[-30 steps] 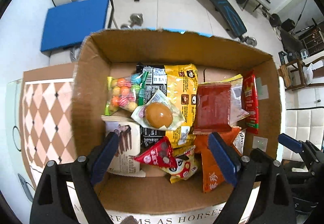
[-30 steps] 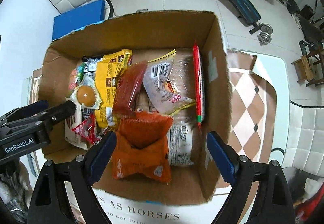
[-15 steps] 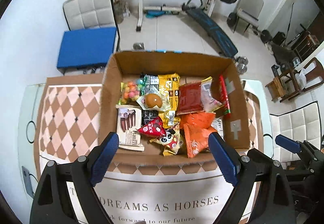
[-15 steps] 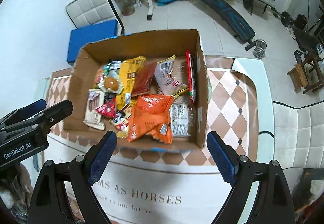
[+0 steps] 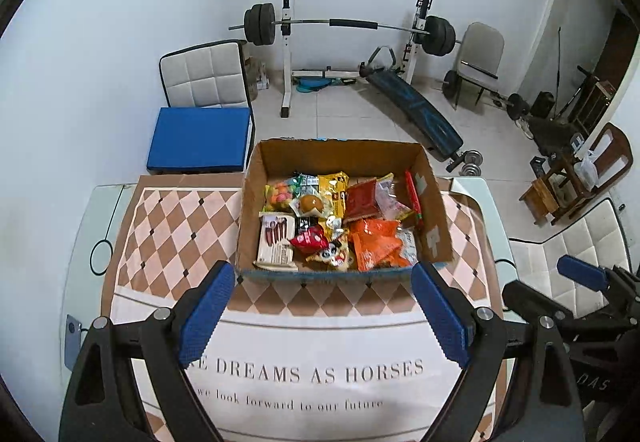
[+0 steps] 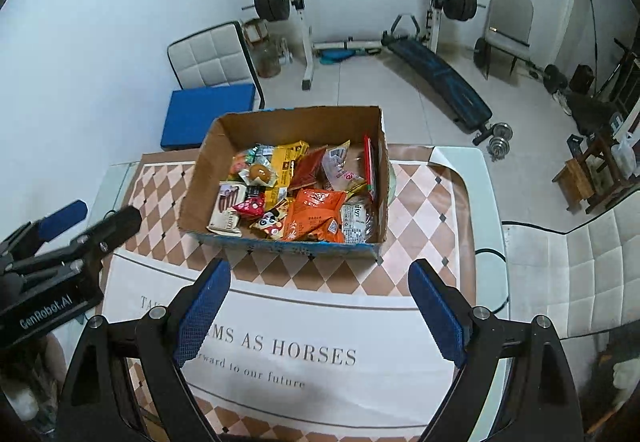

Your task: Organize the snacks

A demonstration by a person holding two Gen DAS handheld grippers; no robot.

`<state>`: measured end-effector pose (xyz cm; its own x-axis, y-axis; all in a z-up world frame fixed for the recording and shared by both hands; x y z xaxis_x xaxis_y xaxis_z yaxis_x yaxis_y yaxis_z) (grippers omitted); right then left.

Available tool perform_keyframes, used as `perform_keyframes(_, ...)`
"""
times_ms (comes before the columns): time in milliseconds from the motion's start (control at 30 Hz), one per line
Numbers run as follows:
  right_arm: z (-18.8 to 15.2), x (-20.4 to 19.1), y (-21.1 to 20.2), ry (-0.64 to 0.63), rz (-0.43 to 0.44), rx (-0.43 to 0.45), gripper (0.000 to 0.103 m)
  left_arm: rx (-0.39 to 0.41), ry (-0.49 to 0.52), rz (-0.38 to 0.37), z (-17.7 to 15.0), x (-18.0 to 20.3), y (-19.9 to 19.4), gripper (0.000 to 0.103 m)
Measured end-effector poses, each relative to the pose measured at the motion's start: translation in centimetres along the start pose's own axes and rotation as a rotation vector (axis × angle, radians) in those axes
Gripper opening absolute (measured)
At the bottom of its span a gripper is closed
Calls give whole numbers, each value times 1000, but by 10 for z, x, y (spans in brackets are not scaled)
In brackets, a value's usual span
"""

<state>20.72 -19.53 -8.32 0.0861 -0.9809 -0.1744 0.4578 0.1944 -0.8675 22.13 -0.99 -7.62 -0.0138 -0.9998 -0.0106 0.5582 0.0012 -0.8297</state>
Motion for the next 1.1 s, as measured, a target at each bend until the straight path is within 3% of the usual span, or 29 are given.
perform_keyframes(567,-54,-31,-112,-17,-26,160,95,129,-11,20,-35,-12,-88,91)
perform_keyframes(900,-65,-36,-136,-10,-39,195,96,191,-33,32,-43,-18,-111,91)
perform_keyframes(967,-65,-37,-138,-14,-45,201,96,199,-30,33,-42,-19,-114,100)
perform_keyframes(1100,-65,-35,-139,0,-37,212,99,204,-27,26,-43,-19,-113,102)
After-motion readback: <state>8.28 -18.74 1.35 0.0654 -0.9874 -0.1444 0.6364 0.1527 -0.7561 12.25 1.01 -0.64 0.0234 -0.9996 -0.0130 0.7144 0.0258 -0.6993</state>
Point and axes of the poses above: each gripper's, at about its wrist camera, not at the fingertips, and y roughly the way its jaws point, x to its right, z to its top, the point moved 3 cm from there along y, roughly the way its jaws point, and after that the axes turned 4 degrees about z, right-handed, at the moved point
